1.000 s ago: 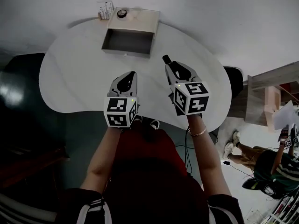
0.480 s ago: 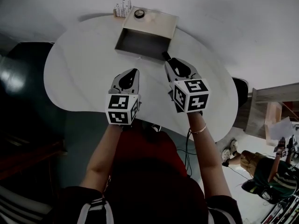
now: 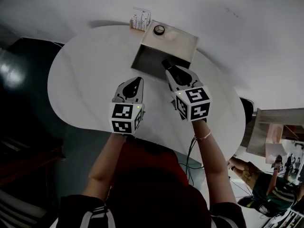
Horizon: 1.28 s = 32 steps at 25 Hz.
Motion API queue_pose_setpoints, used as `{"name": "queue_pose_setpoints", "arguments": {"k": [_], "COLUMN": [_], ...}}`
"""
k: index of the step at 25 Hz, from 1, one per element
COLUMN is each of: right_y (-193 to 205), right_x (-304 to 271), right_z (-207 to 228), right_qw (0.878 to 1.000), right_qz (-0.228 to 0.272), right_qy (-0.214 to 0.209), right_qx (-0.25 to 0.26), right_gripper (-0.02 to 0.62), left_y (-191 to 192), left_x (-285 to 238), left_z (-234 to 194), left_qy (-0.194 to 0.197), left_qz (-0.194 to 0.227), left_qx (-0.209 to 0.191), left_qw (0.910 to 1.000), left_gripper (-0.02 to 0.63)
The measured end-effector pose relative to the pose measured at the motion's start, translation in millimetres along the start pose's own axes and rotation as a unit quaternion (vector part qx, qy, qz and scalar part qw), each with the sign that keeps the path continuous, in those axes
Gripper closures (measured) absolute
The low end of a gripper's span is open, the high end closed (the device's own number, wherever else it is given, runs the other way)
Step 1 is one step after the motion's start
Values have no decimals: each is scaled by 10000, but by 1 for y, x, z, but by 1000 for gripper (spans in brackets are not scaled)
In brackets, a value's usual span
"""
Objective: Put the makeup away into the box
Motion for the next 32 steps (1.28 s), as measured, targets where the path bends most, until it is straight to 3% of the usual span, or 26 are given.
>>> {"name": "queue_pose_setpoints", "arguments": {"k": [16,32], "right_y": [-4,6], "right_x": [-115,-150], "right_z": [-31,-25], "right_qw": [9876,9784], "right_qz": [-735,-1422], "right_qy": [-447,-479], "right_qx": [1311,1422], "right_gripper": [492,492], "left_y": [12,17], "left_x": [-7,-25], "left_z": [-94,-112], "left_qy": [-457,-341], "left_qz": [-141,-275], "left_qx": [615,700], "left_qw": [9970,9966], "left_gripper": [584,584]}}
Point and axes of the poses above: the fingertips, and each gripper's own axes: x backward along the fingers, z to its right, y out of its underside, the point moved 10 cm from there along x, backward along the fingers, and after that the axes turned 7 degrees about y, right-handed, at the moved point
